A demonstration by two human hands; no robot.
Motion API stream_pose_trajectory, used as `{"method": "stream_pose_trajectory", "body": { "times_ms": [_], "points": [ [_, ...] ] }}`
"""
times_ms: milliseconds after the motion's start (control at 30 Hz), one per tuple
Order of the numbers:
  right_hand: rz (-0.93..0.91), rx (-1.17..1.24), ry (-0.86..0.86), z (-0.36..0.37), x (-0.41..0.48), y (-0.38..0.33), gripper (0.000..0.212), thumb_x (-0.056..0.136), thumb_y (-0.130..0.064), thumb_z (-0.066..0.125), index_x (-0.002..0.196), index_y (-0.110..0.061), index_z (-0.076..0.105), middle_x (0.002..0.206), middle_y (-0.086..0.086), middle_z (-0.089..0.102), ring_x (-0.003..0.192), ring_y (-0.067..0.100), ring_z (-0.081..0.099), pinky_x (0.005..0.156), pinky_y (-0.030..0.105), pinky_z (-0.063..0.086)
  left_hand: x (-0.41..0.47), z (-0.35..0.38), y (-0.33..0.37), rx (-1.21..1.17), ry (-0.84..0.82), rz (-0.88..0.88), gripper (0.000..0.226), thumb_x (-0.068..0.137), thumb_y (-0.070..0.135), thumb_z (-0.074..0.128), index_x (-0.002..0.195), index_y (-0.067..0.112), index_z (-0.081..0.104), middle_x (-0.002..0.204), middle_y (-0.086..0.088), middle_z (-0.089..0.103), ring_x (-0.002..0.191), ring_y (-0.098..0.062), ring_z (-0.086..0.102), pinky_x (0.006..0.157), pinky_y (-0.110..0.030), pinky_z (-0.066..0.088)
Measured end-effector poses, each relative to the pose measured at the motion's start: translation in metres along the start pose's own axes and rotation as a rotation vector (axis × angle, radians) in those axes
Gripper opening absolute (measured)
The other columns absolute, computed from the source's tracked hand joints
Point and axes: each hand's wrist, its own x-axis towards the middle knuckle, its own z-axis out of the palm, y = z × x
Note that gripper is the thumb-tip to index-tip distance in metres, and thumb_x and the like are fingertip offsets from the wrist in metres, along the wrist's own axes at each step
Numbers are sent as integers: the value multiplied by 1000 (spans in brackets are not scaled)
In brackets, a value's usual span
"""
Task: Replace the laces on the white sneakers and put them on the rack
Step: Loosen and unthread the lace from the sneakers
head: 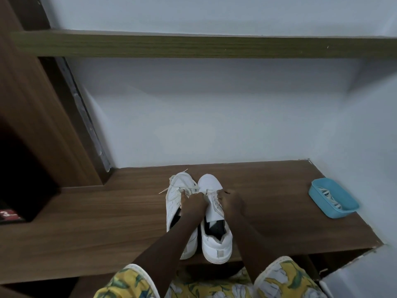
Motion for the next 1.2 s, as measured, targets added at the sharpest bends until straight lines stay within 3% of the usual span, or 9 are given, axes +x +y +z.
{"method": "stream_pose_trajectory", "body": {
  "times_ms": [100,167,233,333,500,700,833,1000,1200],
  "points": [
    [232,324,-36,5,14,16,10,85,-7,59,87,-3,68,81,15,68,82,26,66,91,44,54,-1,4,0,-32,16,-15,30,99,15,32,117,8,54,112,-6,64,110,-22,57,116,-48,-4],
    [180,157,-15,2,8,12,15,79,-14,60,92,-13,69,80,6,67,87,27,67,86,42,55,0,7,-2,-66,23,-47,29,96,20,35,114,12,56,107,-3,67,107,-19,59,116,-47,-7],
    [-19,-206,65,-2,-2,0,27,77,-21,60,102,-25,67,99,2,68,95,25,64,85,35,52,0,9,-2,-62,32,-58,30,94,22,37,114,16,58,106,-2,68,108,-18,59,116,-47,-8],
    [-292,-476,-53,0,-14,-12,36,85,-19,58,120,-24,63,134,2,49,124,22,46,102,28,34,-3,11,0,-42,88,-75,34,97,27,32,112,16,61,110,-3,66,115,-20,54,117,-47,-6],
    [-430,-764,-67,13,-17,-8,26,90,-30,51,105,-24,71,142,-7,37,131,19,33,104,33,29,-3,15,1,-50,112,-77,35,96,27,32,109,16,63,116,-2,64,125,-19,46,115,-51,-7],
    [-364,-536,8,6,-20,-10,26,95,-19,44,107,-8,65,116,9,58,110,27,53,89,33,40,-5,17,1,-102,171,-82,33,95,21,36,108,11,64,114,-5,65,123,-21,49,115,-49,-11],
    [-161,-498,237,-13,-13,-14,29,95,-16,45,108,-5,68,109,15,64,100,28,58,76,29,38,-7,14,1,-90,126,-84,33,94,23,37,115,13,60,125,-4,59,131,-17,40,115,-48,-9],
    [65,-566,254,-23,-7,-15,29,94,-17,45,112,-3,64,115,13,61,108,28,58,91,39,48,-9,12,2,-80,125,-80,34,95,22,35,117,13,58,126,-3,58,131,-17,39,115,-48,-10],
    [-437,-865,97,-1,-23,-19,29,86,-28,53,114,-30,64,129,-2,46,126,24,36,101,39,31,-12,9,3,-78,133,-90,32,96,20,33,111,13,60,115,-5,63,121,-20,48,116,-49,-8]
  ]
}}
